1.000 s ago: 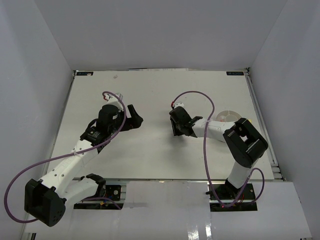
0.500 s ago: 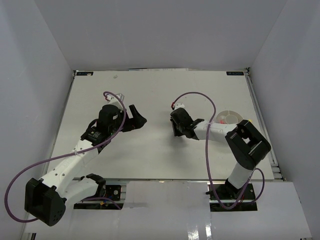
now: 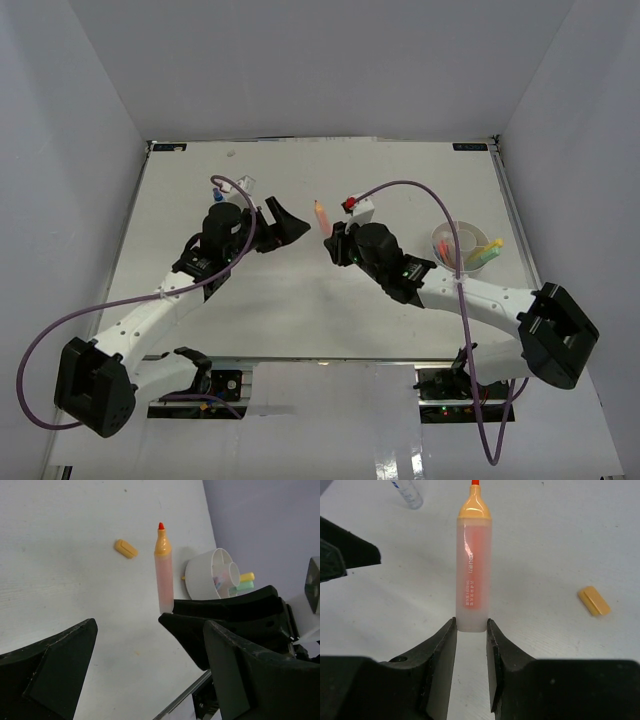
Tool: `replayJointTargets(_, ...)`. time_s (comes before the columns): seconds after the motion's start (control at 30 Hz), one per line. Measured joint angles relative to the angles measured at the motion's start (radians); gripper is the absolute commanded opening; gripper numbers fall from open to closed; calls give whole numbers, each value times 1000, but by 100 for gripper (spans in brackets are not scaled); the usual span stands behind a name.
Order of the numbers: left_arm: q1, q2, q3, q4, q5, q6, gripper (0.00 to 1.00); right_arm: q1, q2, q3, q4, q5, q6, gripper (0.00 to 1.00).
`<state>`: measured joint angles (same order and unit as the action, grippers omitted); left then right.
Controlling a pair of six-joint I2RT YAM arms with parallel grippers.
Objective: Sort the stationery into containers
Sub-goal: Pick up the pen from the center of the board.
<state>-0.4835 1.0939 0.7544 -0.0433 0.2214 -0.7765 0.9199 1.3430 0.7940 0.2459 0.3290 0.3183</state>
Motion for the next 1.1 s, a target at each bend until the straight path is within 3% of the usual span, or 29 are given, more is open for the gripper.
replayJointTargets(0.5, -122, 65, 0, 196, -130, 2, 82, 105, -39, -44, 208, 72, 11, 8)
replayJointTargets(1.1, -179, 111, 2, 274, -189, 21, 41, 116, -54, -60, 251, 92, 23, 8)
